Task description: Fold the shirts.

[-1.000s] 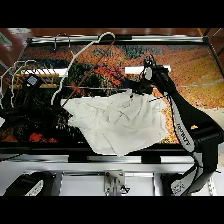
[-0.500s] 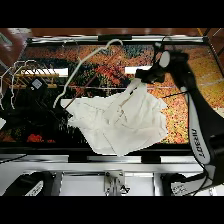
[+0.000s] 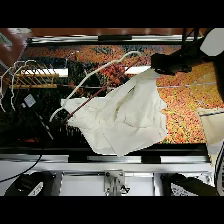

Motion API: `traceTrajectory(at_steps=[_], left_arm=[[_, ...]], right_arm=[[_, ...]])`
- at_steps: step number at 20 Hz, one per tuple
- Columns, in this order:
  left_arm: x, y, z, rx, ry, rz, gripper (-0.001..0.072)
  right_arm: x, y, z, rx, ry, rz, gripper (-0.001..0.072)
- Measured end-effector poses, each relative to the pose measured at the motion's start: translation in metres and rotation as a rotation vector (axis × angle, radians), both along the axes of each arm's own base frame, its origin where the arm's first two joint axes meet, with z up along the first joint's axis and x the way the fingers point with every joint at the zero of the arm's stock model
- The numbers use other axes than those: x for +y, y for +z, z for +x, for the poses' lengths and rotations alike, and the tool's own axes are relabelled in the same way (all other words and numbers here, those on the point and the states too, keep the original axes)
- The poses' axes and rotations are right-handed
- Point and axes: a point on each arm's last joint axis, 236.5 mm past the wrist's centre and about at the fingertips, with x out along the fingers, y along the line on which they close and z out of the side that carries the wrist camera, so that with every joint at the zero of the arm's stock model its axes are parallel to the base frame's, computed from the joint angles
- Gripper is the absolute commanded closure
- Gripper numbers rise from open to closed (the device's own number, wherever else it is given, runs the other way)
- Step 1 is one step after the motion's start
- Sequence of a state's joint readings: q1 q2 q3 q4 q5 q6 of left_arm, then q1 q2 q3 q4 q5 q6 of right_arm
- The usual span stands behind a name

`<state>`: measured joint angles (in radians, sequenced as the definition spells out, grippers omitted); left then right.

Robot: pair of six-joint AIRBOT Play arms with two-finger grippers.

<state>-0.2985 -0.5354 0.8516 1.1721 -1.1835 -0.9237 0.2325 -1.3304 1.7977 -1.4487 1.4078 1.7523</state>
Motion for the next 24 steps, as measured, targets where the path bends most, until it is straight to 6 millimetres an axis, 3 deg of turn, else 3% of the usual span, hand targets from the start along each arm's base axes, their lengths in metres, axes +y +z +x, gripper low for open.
traceTrajectory(at_steps=[4,9,13,16,24], left_arm=[[0.009,0.005,-0.023,-0.004,-0.002,0.017,0.0666],[0.008,-0.013,-0.040,0.039,-0.045,0.050,0.0666],[0.013,-0.038,-0.044,0.080,-0.041,0.097,0.0666],[0.017,-0.044,-0.040,0.077,-0.023,0.114,0.0666],[0.029,-0.023,-0.049,0.005,0.021,0.098,0.0666]], right_arm=[[-0.001,0.010,-0.010,-0.010,0.007,0.003,0.0637],[0.006,0.021,-0.015,-0.027,0.040,0.027,0.0637],[0.008,0.038,-0.016,-0.065,0.056,0.036,0.0637],[0.009,0.044,-0.020,-0.071,0.070,0.034,0.0637],[0.000,0.046,-0.018,-0.088,0.062,-0.009,0.0637]])
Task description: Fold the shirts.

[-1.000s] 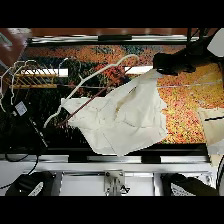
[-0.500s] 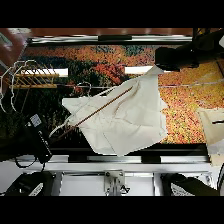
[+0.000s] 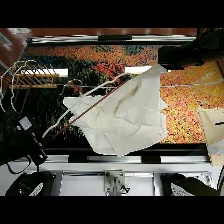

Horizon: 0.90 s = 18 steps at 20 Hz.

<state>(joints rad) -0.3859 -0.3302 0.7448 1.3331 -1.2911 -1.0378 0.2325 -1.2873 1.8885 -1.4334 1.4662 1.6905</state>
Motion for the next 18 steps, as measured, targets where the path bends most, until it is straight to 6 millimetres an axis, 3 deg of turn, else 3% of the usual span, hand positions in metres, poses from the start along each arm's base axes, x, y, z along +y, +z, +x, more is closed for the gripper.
traceTrajectory(at_steps=[6,10,18], left_arm=[[0.003,0.009,-0.025,0.005,-0.007,-0.035,0.0666],[-0.001,0.005,-0.032,0.030,-0.021,-0.051,0.0666],[-0.012,-0.016,-0.018,0.059,-0.047,-0.045,0.0666]], right_arm=[[-0.003,0.000,0.002,-0.004,-0.019,-0.004,0.0637],[-0.003,0.001,0.003,-0.005,-0.026,0.006,0.0636],[0.024,0.015,0.005,-0.047,0.041,0.104,0.0636]])
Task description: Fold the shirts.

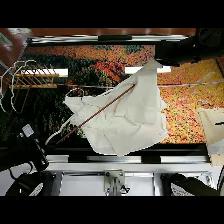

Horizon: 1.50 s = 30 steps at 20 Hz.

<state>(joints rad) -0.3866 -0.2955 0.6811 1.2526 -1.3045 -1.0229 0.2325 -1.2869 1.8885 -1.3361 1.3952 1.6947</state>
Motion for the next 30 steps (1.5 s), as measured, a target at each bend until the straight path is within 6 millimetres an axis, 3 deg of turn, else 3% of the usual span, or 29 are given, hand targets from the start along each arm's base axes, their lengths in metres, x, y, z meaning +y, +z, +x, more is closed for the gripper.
traceTrajectory(at_steps=[6,10,13,18,22,26,30], left_arm=[[-0.014,-0.016,0.031,0.018,-0.016,0.013,0.0666],[-0.029,-0.026,0.055,0.023,-0.016,-0.007,0.0666],[-0.051,-0.030,0.071,0.004,-0.036,-0.040,0.0666],[-0.090,-0.026,0.090,-0.052,-0.049,-0.113,0.0666],[-0.097,-0.018,0.105,-0.086,-0.004,-0.162,0.0666],[-0.098,-0.015,0.110,-0.096,0.017,-0.178,0.0666],[-0.098,-0.012,0.114,-0.113,0.027,-0.187,0.0666]], right_arm=[[0.021,0.022,-0.009,-0.064,0.090,0.066,0.0637],[0.036,0.050,-0.031,-0.123,0.169,0.127,0.0637],[0.060,0.057,-0.052,-0.116,0.253,0.165,0.0637],[0.097,0.034,-0.082,-0.010,0.358,0.135,0.0637],[0.111,0.004,-0.097,0.104,0.393,0.070,0.0636],[0.108,-0.023,-0.104,0.207,0.389,-0.003,0.0635],[0.097,-0.038,-0.107,0.262,0.370,-0.066,0.0636]])
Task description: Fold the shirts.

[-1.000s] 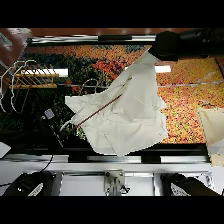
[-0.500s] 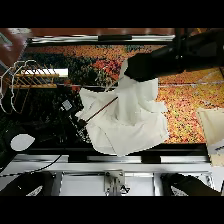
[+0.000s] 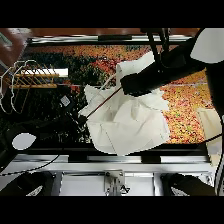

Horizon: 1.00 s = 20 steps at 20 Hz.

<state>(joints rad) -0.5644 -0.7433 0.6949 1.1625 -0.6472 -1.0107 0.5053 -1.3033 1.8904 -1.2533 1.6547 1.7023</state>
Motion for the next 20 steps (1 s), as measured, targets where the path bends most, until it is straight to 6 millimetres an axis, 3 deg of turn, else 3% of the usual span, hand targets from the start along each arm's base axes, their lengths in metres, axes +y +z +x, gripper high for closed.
traceTrajectory(at_steps=[3,9,12,13,14,15,17,19,20], left_arm=[[0.000,0.002,0.003,-0.012,0.007,-0.008,0.0665],[-0.001,0.002,0.007,-0.013,0.019,-0.016,0.0666],[-0.001,0.000,0.007,-0.009,0.018,-0.011,0.0666],[-0.002,-0.001,0.007,-0.008,0.018,-0.011,0.0666],[-0.002,-0.001,0.008,-0.007,0.019,-0.011,0.0666],[-0.002,0.000,0.008,-0.007,0.024,-0.018,0.0666],[-0.001,0.001,0.010,-0.010,0.027,-0.019,0.0666],[-0.002,0.000,0.008,-0.008,0.020,-0.014,0.0666],[-0.002,0.000,0.008,-0.009,0.020,-0.014,0.0666]], right_arm=[[0.001,-0.008,-0.011,0.057,0.027,-0.020,0.0636],[0.038,-0.012,-0.044,0.095,0.163,-0.002,0.0636],[0.033,-0.021,-0.053,0.116,0.174,-0.064,0.0631],[0.027,-0.025,-0.053,0.122,0.162,-0.100,0.0554],[0.020,-0.028,-0.051,0.121,0.149,-0.133,0.0330],[0.013,-0.031,-0.050,0.125,0.134,-0.165,0.0241],[0.000,-0.034,-0.041,0.114,0.089,-0.202,0.0239],[-0.018,-0.032,-0.029,0.096,0.029,-0.222,0.0092],[-0.026,-0.028,-0.022,0.080,-0.004,-0.214,0.0092]])
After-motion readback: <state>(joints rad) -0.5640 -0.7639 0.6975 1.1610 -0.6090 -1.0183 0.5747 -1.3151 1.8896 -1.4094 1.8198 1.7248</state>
